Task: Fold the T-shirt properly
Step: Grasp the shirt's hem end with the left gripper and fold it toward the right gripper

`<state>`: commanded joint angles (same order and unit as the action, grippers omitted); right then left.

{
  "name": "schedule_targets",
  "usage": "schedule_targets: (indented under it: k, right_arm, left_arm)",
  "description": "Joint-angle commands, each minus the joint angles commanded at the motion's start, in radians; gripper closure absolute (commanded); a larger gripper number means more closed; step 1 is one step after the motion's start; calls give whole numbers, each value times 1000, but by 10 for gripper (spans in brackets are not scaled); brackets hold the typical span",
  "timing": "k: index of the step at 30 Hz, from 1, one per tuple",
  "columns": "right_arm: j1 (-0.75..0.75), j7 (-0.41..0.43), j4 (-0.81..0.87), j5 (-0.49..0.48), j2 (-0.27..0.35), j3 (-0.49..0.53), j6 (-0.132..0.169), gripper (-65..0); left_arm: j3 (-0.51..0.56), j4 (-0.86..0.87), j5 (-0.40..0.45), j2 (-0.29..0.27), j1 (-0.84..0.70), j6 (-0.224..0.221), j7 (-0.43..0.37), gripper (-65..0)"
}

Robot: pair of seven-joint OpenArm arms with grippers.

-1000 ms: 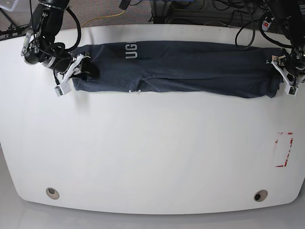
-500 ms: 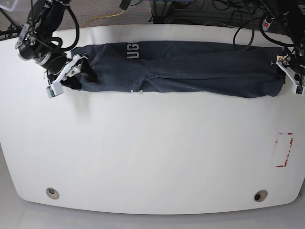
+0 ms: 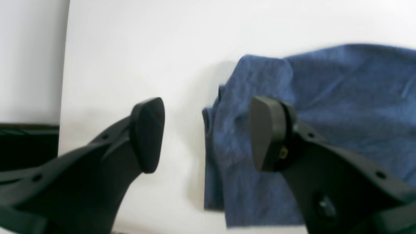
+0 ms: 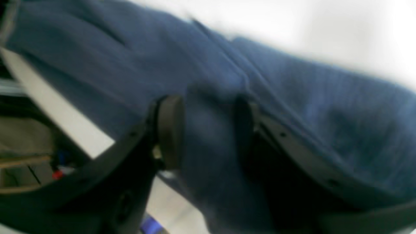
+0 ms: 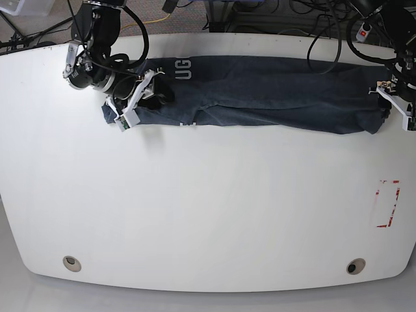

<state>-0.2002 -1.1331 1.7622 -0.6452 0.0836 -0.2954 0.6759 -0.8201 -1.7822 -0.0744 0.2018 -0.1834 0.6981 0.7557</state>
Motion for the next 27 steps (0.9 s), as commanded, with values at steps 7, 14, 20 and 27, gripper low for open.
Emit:
schedule_targets:
  k: [7,14,20,27]
  right_arm:
    - [3,48,-72,12,44,8,0,-225]
    - [2,55,-72,8,66,8,0,-225]
    - [0,55,-72,8,69,8,0,-225]
    - [0,55,-72,8,71,9,2,-225]
  left_arm:
    - [-43,91,-2,6,-20,0,0,-379]
    - [-110,270,-258,109,-20,0,137,-407]
    - [-115,327,-454,163,-26,0,209,-508]
    - [-118,330,-514,163,-20,0,285,-558]
